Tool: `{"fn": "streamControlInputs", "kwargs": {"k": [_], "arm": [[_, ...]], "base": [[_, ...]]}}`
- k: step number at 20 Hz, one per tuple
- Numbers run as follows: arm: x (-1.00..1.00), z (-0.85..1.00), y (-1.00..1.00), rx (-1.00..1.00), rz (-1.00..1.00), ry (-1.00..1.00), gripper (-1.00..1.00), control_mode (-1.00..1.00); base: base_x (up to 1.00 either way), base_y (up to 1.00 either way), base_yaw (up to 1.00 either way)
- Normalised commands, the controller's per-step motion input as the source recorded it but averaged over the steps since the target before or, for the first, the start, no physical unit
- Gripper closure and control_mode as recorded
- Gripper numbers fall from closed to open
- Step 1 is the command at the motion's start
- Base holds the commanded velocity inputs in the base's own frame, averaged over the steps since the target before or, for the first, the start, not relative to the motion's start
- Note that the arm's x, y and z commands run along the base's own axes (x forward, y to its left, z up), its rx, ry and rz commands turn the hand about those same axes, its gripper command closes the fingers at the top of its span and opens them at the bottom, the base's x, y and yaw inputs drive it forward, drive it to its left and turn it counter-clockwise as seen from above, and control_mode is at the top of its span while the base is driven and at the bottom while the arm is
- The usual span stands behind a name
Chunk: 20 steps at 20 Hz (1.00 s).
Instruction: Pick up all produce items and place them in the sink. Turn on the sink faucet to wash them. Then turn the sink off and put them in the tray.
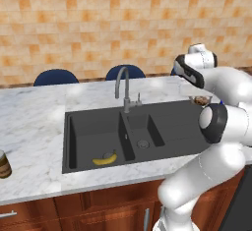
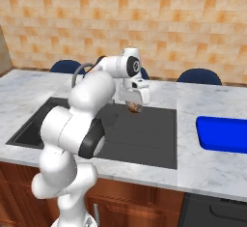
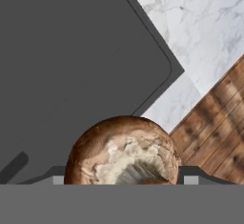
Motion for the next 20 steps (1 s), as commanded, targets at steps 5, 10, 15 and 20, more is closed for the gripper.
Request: {"fn": "streamControlInputs", "kwargs": {"k": [5,10,15,20], "arm": [[-0.13,0.01,0.95,0.00,0.02,0.00,1.00,-1.00],[-0.24,0.00,0.96,0.00,0.02,0.00,1.00,-1.00],[-0.21,0.00,0.94,0.00,0.02,-0.01,1.00,-1.00],[-0.21,0.00,0.97,0.00,0.02,-0.02,1.00,-1.00]], "base": [[0.00,0.00,0.00],[0.00,0.00,0.00],[0.00,0.00,0.00],[0.00,0.00,0.00]]}}
